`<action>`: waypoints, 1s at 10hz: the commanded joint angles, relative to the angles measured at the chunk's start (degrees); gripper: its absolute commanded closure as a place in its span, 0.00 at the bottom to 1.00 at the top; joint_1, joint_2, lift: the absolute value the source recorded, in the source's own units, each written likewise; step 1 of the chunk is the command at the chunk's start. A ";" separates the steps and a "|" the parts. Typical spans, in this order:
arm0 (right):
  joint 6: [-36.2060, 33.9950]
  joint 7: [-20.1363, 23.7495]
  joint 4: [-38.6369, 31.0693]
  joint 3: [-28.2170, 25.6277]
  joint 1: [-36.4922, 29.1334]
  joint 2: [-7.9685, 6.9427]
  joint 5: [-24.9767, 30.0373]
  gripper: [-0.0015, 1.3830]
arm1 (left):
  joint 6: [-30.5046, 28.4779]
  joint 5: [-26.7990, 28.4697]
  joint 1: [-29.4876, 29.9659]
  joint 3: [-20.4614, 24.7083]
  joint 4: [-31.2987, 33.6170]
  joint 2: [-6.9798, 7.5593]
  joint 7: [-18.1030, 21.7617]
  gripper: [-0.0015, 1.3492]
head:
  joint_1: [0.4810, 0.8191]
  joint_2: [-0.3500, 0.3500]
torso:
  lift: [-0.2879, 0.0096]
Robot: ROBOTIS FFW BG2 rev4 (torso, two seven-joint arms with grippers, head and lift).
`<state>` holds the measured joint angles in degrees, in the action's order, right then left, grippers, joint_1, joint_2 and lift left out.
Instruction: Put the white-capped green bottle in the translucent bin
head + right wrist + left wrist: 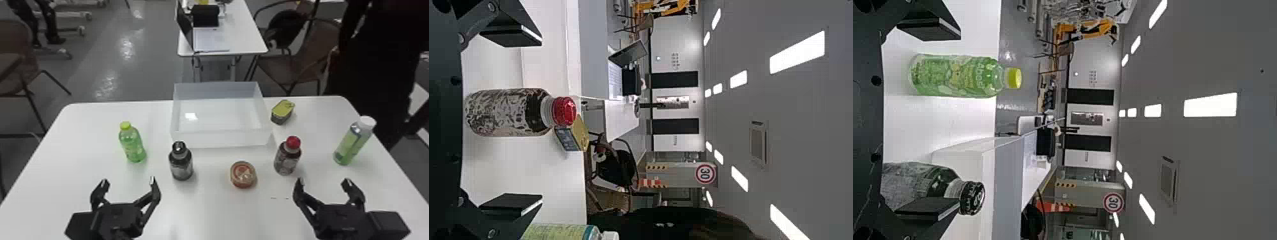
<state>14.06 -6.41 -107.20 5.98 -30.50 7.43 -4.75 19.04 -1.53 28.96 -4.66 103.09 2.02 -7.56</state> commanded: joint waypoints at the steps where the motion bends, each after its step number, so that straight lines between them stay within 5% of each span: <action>1: 0.00 0.00 -0.11 0.00 0.00 0.04 0.18 0.13 | -0.14 -0.06 -0.05 0.00 0.01 0.00 0.00 0.09 | 0.63 0.51 | 0.70; 10: 0.35 -1.76 -0.38 0.00 -0.53 -0.75 1.24 0.13 | 0.21 0.21 0.22 0.09 0.01 -0.17 0.00 0.09 | 0.63 0.50 | 0.70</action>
<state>14.35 -8.19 -107.64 5.98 -31.01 6.71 -3.46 19.25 -1.37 29.17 -4.57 103.09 1.84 -7.56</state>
